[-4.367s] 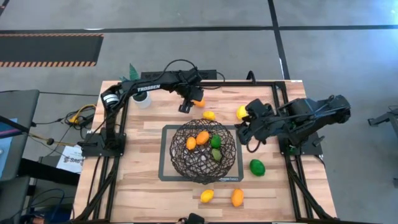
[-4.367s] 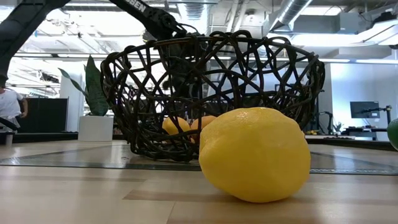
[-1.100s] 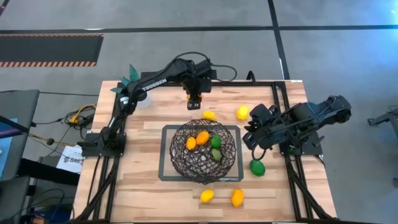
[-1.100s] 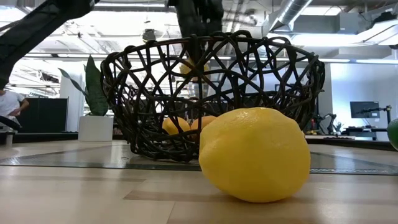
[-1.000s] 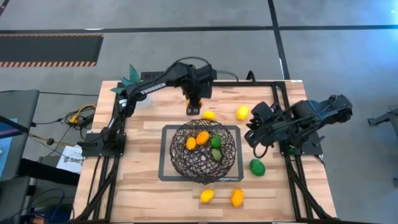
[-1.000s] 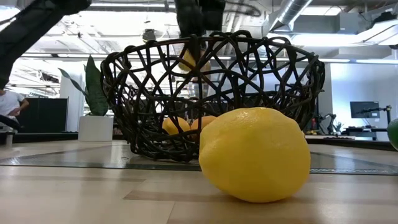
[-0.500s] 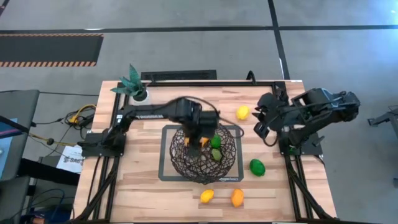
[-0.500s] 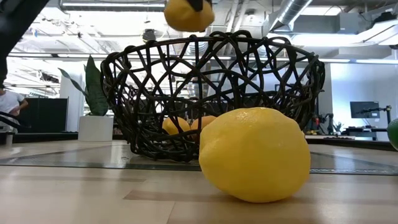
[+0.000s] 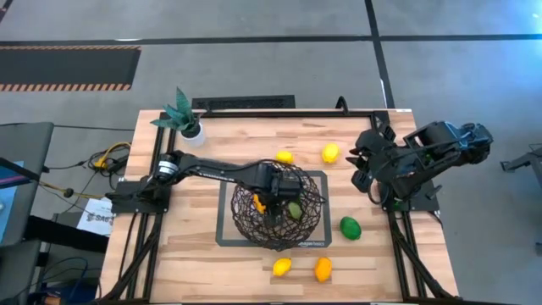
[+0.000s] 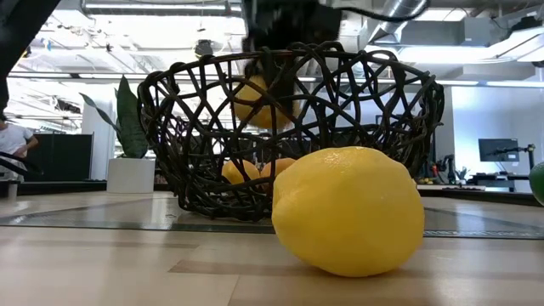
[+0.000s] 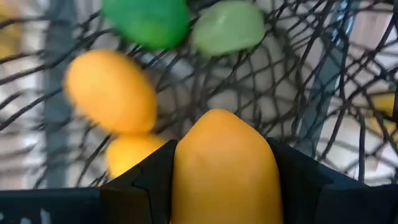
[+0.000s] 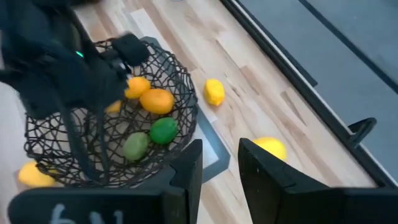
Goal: Build produce basket
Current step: Put the lemon into the basket
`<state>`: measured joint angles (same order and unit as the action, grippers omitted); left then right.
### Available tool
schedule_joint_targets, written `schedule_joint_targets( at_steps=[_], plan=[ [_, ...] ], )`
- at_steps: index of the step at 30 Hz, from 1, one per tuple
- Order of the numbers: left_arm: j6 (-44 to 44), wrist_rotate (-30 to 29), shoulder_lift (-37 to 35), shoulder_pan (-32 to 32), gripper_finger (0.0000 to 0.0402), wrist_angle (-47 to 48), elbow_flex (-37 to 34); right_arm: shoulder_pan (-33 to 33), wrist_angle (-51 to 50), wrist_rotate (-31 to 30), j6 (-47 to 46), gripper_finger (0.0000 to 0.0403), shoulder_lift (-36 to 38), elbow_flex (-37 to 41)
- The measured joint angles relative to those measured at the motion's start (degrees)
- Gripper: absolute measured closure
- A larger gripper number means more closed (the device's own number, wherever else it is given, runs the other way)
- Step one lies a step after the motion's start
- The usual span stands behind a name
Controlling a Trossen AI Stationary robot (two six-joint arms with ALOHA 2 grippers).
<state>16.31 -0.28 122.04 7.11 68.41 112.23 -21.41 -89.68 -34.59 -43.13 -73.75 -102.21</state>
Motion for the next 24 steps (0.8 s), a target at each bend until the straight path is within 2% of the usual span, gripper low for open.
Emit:
schedule_joint_targets(
  at_steps=[3, 6, 15, 16, 21, 23, 24],
  plan=[
    [-1.2, 1.9, 0.0, 0.0, 0.0214, -6.3, -4.9, -1.2, 0.4, 0.1, -2.0, 0.0281, -0.3, 0.0],
    [-1.4, 1.3, 0.0, 0.2, 0.0214, -8.8, -7.6, -2.4, 0.6, 0.0, -3.9, 0.0281, -0.4, 0.0],
    [-5.1, -0.5, 0.0, 0.6, 0.0213, -11.6, -8.6, -5.8, 5.0, 0.7, -5.1, 0.0281, -1.7, 0.0],
    [-5.1, -0.5, 0.0, 0.6, 0.0196, -12.2, -8.6, -6.1, 5.2, 1.1, -5.3, 0.028, -1.7, 0.0],
    [-5.6, -1.0, 0.0, 0.6, 0.0044, -12.2, -8.6, -7.1, 4.1, 3.0, -6.8, 0.0281, -2.5, 0.0],
    [-4.9, -3.8, 0.0, 0.4, 0.0017, -12.4, -8.6, -7.4, 3.8, 3.7, -7.7, 0.0281, -2.5, 0.0],
    [-4.9, -5.2, 0.0, 0.2, 0.0017, -12.4, -8.6, -7.5, 3.4, 3.8, -7.9, 0.0281, -2.5, 0.0]
  ],
)
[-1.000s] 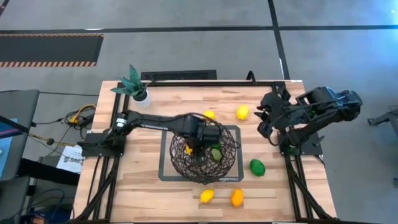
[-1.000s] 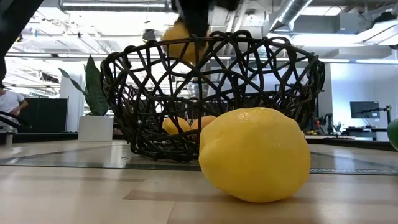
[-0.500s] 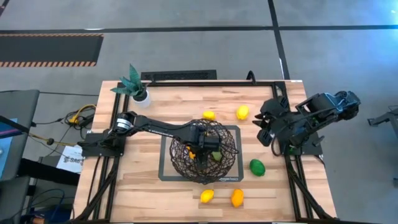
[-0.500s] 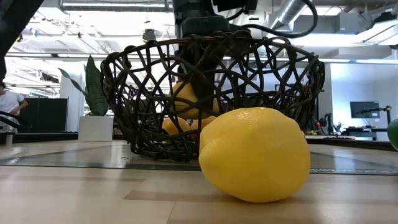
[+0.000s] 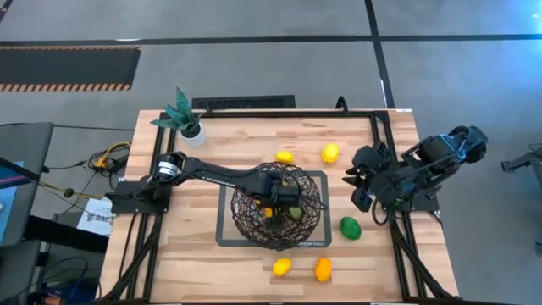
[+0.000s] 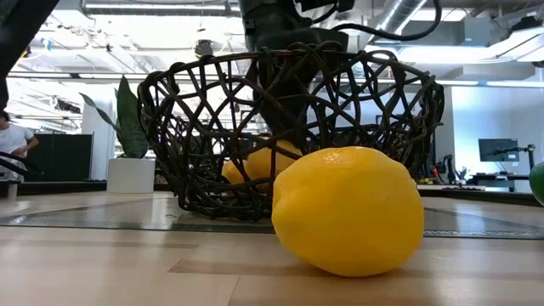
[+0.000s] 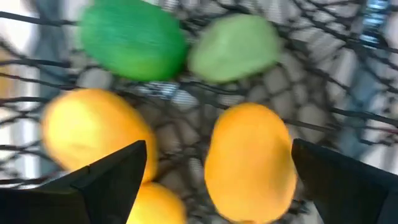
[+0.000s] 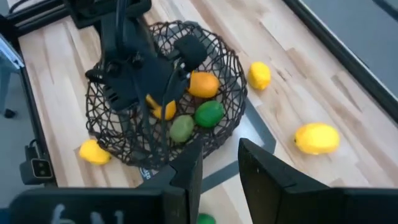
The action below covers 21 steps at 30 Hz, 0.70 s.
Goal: Build produce basket
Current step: Put the lemon into the basket
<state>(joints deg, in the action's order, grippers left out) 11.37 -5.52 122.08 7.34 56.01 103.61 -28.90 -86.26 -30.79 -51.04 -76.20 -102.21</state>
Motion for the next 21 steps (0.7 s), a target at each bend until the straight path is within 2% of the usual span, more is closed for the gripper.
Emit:
schedule_joint_targets(
  at_steps=[2, 7, 11, 15, 21],
  plan=[
    [-0.3, -1.0, 0.0, -0.2, 0.003, 0.0, 0.0, 0.0, -0.5, 0.5, -0.8, 0.0281, -0.1, 0.0],
    [-1.3, 0.5, 0.0, -0.2, 0.006, 0.0, 0.0, -0.5, -3.9, 3.8, -4.9, 0.0281, -0.1, 0.0],
    [-2.4, 0.2, -0.1, 0.2, 0.0067, 1.1, 1.0, -1.0, -3.8, 3.2, -5.1, 0.0281, 0.0, 0.5],
    [-3.6, -2.5, -0.2, 0.1, 0.0067, 4.8, 5.3, 0.9, -3.8, 0.9, -3.9, 0.0281, 0.2, 0.5],
    [-3.9, -8.3, -0.3, -0.3, 0.0067, 14.8, 14.7, 8.7, -3.8, 2.5, 1.8, 0.0281, 1.4, 3.6]
  ],
)
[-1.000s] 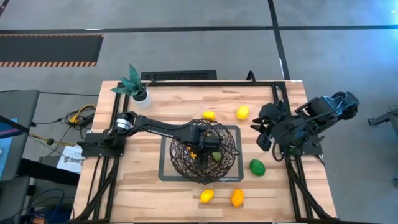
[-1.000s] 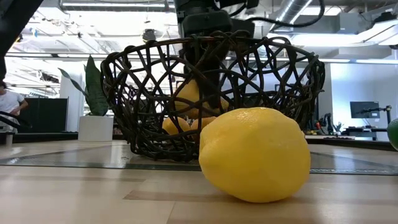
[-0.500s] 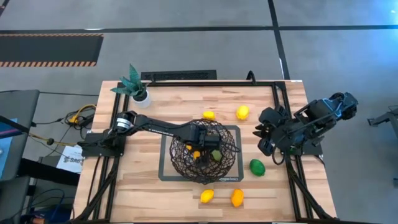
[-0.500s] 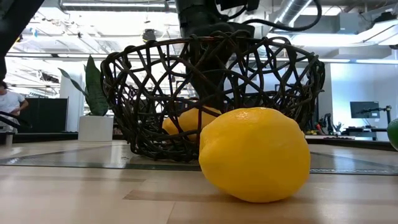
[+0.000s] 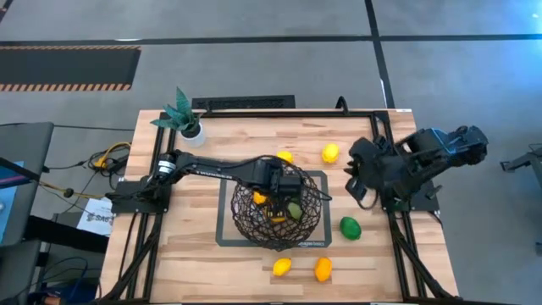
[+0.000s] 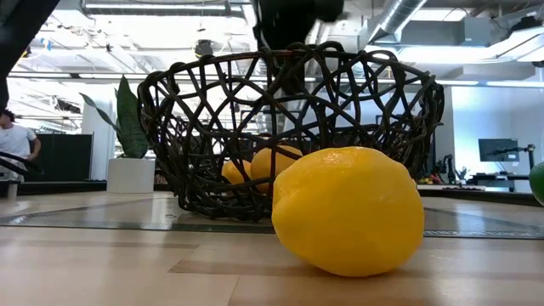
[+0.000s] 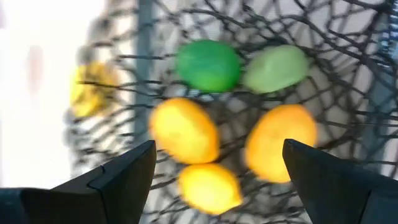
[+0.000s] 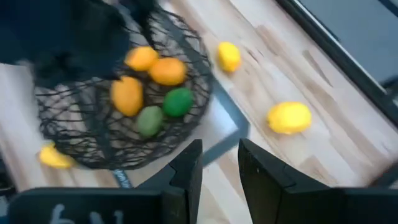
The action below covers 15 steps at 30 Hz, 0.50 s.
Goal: Build produce basket
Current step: Put the lemon into the basket
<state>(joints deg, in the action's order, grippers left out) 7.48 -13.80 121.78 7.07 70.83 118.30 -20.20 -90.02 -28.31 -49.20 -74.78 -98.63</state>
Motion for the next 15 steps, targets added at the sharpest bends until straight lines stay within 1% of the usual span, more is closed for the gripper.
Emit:
schedule_joint_targets(
  at_steps=[6, 9, 12, 15],
  plan=[
    [-2.4, -10.5, 0.0, -0.3, 0.0067, 9.8, 6.6, 10.8, 0.0, 2.6, 6.6, 0.0281, 4.4, 3.9],
    [-2.4, -11.8, -0.1, -1.3, 0.0068, 13.6, 8.4, 16.5, 0.0, 2.7, 10.3, 0.0281, 7.6, 5.0],
    [-2.4, -11.8, -0.6, -2.3, 0.0072, 15.8, 8.6, 22.6, 0.2, 2.7, 13.4, 0.0281, 11.0, 6.2],
    [-2.7, -12.8, -2.1, -3.5, 0.0078, 17.4, 8.6, 27.5, 0.0, 2.9, 13.7, 0.0281, 14.4, 8.5]
  ],
)
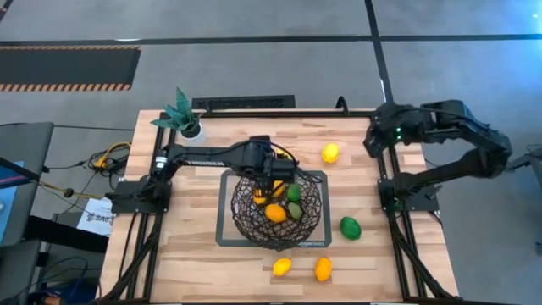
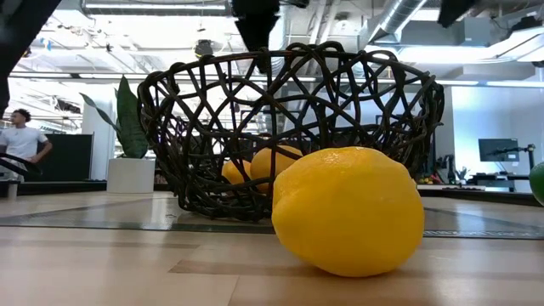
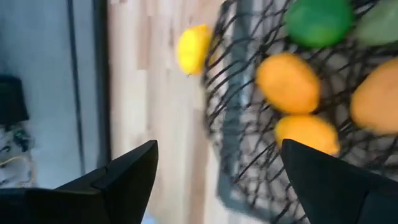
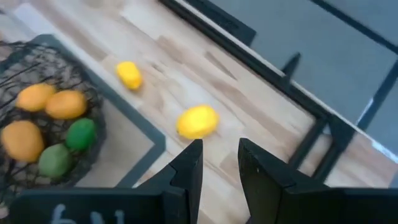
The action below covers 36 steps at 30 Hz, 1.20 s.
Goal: Build produce basket
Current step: Put the lemon into the basket
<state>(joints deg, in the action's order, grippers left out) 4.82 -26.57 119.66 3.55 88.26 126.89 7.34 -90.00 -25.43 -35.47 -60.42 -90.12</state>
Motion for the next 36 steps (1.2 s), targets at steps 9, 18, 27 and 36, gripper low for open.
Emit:
schedule_joint_targets(
  at_steps=[9, 18, 27, 36],
  plan=[
    [4.3, -1.6, -7.8, -4.8, 0.009, 1.8, 0.0, 2.6, 6.1, 11.3, -4.4, 0.0281, 8.4, 17.8],
    [8.6, -1.8, -15.9, -3.5, 0.009, 1.9, -3.4, -9.3, 17.5, 25.3, -13.9, 0.0281, 8.2, 31.8],
    [7.8, -1.3, -18.6, -3.1, 0.009, 1.8, -3.5, -6.8, 26.6, 14.6, -15.2, 0.0266, 0.5, 32.5],
    [3.0, -0.9, -18.7, -1.6, 0.0091, 1.7, -3.5, 6.1, 28.6, 18.9, -5.2, 0.0161, -12.6, 32.5]
  ],
)
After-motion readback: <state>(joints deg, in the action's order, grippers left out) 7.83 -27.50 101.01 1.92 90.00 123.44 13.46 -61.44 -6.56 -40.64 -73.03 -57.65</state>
